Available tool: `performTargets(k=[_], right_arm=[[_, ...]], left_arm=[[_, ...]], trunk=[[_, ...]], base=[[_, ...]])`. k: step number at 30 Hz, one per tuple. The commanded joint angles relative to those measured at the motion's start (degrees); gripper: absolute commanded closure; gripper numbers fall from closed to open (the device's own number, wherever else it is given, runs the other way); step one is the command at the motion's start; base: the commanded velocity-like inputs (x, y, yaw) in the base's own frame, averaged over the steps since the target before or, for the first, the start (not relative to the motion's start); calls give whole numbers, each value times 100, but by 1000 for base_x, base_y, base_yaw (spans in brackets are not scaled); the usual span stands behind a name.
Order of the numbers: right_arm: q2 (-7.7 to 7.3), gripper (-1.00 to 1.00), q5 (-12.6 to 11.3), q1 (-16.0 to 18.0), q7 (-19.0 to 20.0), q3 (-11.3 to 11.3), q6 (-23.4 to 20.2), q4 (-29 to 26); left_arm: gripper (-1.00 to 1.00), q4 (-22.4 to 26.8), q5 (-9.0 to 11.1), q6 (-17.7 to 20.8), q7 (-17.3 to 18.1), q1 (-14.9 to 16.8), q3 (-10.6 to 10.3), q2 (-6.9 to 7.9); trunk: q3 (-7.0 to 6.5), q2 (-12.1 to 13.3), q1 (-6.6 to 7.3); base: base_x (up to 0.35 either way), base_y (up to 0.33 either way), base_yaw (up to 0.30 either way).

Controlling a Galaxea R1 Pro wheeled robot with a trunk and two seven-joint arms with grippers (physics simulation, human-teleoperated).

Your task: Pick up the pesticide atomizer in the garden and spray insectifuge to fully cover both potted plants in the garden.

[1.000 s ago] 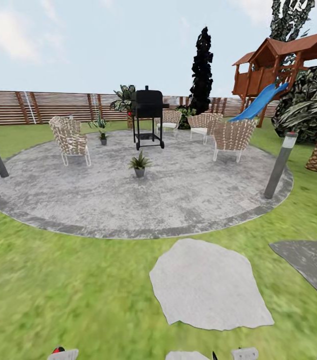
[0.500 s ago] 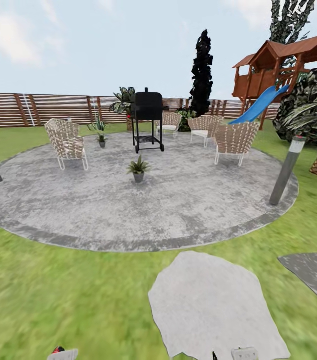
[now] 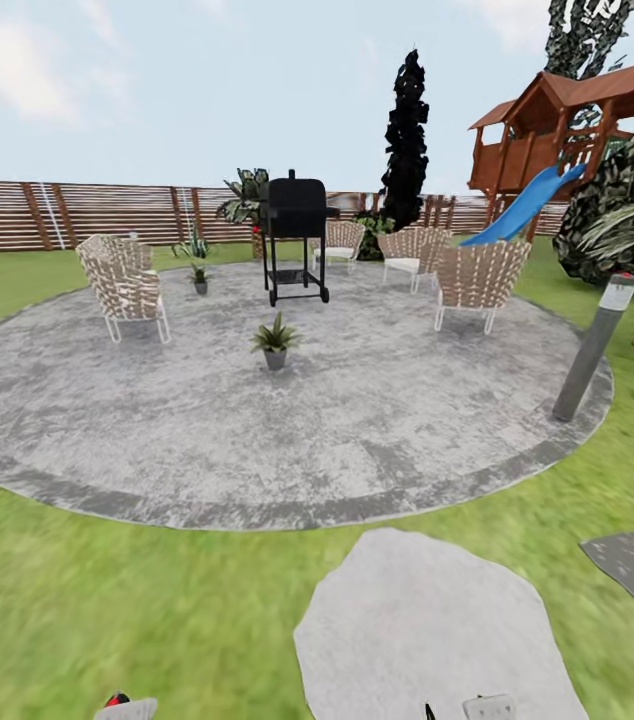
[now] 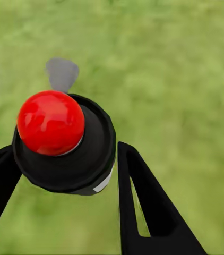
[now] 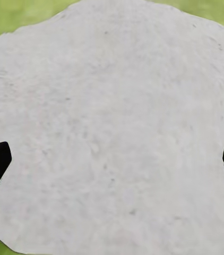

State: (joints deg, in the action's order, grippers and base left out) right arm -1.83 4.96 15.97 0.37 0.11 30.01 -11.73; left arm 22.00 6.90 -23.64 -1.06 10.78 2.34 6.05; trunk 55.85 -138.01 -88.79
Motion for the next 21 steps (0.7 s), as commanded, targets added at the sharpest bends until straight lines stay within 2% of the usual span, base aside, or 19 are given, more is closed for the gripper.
performTargets(k=[1,21], right_arm=[[-1,-100,33,3,-1,-3,17,4],[-1,-100,37,3,-1,-3,14,4]], left_arm=[[100,-3,49,-18,1,3,-14,1],[100,-3,52,-18,1,3,-14,1]], trunk=[[5,-2,-2],[5,-2,-2]], base=[[340,0,0],[340,0,0]])
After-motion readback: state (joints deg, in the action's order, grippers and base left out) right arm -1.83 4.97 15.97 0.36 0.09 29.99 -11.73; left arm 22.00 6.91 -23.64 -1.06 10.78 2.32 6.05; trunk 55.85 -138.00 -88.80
